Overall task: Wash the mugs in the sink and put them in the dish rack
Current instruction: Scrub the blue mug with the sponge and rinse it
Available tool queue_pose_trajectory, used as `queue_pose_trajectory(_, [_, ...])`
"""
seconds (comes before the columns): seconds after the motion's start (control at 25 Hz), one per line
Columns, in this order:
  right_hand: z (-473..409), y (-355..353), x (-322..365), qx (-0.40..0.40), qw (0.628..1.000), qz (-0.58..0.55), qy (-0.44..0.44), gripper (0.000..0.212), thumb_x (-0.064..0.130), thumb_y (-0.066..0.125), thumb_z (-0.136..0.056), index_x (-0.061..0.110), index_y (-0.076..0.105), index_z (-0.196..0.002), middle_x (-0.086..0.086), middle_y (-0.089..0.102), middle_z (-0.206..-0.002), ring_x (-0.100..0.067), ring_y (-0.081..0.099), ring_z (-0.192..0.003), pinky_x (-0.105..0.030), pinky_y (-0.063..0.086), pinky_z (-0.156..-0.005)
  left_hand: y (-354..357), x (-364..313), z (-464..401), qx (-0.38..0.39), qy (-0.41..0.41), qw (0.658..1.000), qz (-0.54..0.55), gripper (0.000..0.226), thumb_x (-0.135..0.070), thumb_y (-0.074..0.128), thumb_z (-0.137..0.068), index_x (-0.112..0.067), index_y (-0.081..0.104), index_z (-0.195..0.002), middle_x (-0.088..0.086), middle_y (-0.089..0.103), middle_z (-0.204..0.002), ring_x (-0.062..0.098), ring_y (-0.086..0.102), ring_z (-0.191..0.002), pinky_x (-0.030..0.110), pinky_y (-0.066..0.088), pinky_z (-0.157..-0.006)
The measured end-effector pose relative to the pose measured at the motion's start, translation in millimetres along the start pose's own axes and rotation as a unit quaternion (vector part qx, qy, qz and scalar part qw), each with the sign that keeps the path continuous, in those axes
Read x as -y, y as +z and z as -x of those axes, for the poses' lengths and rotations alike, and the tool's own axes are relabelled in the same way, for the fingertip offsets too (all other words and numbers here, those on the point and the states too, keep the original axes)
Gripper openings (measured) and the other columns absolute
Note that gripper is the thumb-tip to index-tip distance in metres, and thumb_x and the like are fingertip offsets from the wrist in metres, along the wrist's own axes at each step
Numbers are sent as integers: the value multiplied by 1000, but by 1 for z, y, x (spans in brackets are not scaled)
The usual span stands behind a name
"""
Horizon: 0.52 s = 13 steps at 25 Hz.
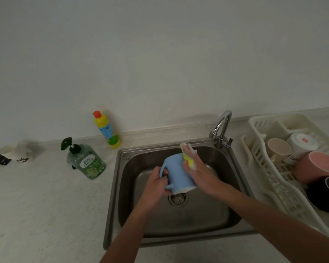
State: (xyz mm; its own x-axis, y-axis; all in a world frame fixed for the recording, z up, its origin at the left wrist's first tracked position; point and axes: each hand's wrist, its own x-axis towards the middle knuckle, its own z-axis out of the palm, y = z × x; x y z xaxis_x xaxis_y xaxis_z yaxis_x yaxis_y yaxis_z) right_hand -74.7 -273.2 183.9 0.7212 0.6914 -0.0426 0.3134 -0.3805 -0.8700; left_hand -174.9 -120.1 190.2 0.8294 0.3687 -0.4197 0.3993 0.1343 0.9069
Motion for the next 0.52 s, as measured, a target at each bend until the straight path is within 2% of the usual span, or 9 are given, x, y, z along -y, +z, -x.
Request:
queue_pose_trajectory(0.04, [7,3,-3,5,1000,-1,8,67,54,37,-99,41,4,-156,18,-10,-163,-8,-4,-151,-42,27,-119,-2,-1,-1,-19,-6,1000,16,16,-4,44,-100,-4,54,-112,18,64,-110,26,70,-92,27,57,-61])
queue_pose_trajectory(0.12, [20,19,-8,-9,989,127,-72,67,54,36,-101,36,5,-157,13,-14,-164,-10,-11,-151,-48,22,-121,-3,-4,-4,-42,-4,999,12,15,-6,44,-101,-7,55,-111,16,65,-109,23,70,-89,25,57,-61])
queue_pose_trajectory(0.2, [19,34,-14,-23,938,293,-183,65,51,35,-99,31,14,-157,7,-12,-165,-20,-13,-152,-51,9,-122,1,-6,-2,-15,10,1000,4,18,-3,43,-100,-7,54,-114,17,65,-110,21,69,-90,23,56,-62])
queue_pose_trajectory(0.24, [14,35,-11,-31,921,333,-198,62,51,34,-100,32,17,-156,8,-10,-165,-24,-14,-152,-51,1,-121,3,-5,0,9,18,1000,5,22,-1,43,-99,-8,55,-116,16,66,-109,21,69,-91,24,56,-64])
queue_pose_trajectory(0.28, [9,31,-3,-35,928,320,-187,60,51,33,-101,35,17,-156,11,-10,-164,-22,-15,-152,-49,-4,-121,5,-4,2,27,21,999,5,24,1,43,-98,-7,55,-117,16,67,-109,21,70,-91,26,57,-65])
queue_pose_trajectory(0.32, [3,26,3,-32,953,258,-158,58,51,33,-102,37,16,-156,13,-10,-164,-17,-14,-152,-45,-3,-122,5,-4,3,31,17,999,3,24,1,43,-97,-6,55,-117,17,67,-110,22,71,-92,27,58,-66])
queue_pose_trajectory(0.4, [0,14,7,-21,997,45,-60,58,48,37,-102,41,13,-155,14,-4,-165,-9,-2,-152,-38,13,-122,-1,-3,2,9,0,1000,18,21,-1,44,-99,-5,56,-115,18,66,-111,25,71,-93,32,59,-68])
queue_pose_trajectory(0.48, [7,10,5,-9,994,-106,28,59,51,39,-99,48,9,-151,11,2,-165,-11,15,-150,-29,30,-117,-8,-3,-2,-21,-10,998,57,19,-4,46,-99,-7,56,-115,17,65,-112,28,71,-95,36,60,-69])
queue_pose_trajectory(0.52, [15,12,5,2,995,-92,31,61,51,38,-99,47,7,-152,12,-1,-165,-11,13,-151,-29,31,-117,-10,-5,-4,-36,-11,997,64,19,-4,46,-99,-7,56,-114,17,66,-111,29,71,-94,36,60,-68])
